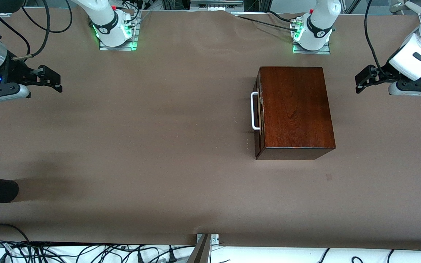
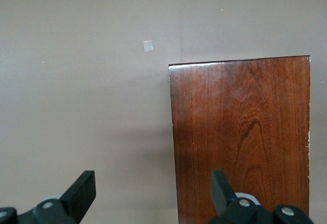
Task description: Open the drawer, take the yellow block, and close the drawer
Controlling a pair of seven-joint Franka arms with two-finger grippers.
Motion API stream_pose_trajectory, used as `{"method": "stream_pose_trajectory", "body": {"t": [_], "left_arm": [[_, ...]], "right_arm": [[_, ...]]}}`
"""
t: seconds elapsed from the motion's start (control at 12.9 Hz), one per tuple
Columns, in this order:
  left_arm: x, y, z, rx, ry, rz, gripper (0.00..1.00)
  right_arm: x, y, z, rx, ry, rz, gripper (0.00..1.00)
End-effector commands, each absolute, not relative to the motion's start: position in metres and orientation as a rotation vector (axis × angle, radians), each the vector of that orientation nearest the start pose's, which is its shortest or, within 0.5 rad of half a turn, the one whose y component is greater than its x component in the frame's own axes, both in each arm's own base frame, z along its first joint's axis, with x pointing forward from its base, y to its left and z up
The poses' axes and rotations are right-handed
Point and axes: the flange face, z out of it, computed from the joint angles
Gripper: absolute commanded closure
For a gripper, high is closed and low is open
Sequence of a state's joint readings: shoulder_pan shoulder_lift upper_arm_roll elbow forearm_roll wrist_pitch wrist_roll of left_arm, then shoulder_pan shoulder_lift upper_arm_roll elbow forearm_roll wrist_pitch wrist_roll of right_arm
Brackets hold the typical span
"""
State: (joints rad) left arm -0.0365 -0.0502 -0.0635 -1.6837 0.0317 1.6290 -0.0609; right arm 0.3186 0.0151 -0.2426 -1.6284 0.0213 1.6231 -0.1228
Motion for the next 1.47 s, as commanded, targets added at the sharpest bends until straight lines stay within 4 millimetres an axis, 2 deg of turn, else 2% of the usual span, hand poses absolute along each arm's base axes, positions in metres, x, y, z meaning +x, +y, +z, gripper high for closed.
{"method": "stream_pose_trajectory", "body": {"t": [0.0,0.93,1.16,1.32,1.39], "left_arm": [[0.541,-0.055,0.610,-3.118,0.070,0.012,0.00],[0.542,-0.056,0.608,-3.121,0.056,0.021,0.00],[0.533,-0.074,0.591,-3.085,0.120,0.197,0.00],[0.521,-0.079,0.581,-3.059,0.143,0.362,0.00],[0.516,-0.091,0.571,-3.042,0.182,0.465,0.00]], "right_arm": [[0.555,0.047,0.602,-3.115,-0.294,0.033,0.00],[0.555,0.047,0.602,-3.115,-0.294,0.033,0.00],[0.555,0.047,0.602,-3.115,-0.294,0.033,0.00],[0.555,0.047,0.602,-3.114,-0.296,0.033,0.00],[0.555,0.047,0.602,-3.115,-0.294,0.033,0.00]]}}
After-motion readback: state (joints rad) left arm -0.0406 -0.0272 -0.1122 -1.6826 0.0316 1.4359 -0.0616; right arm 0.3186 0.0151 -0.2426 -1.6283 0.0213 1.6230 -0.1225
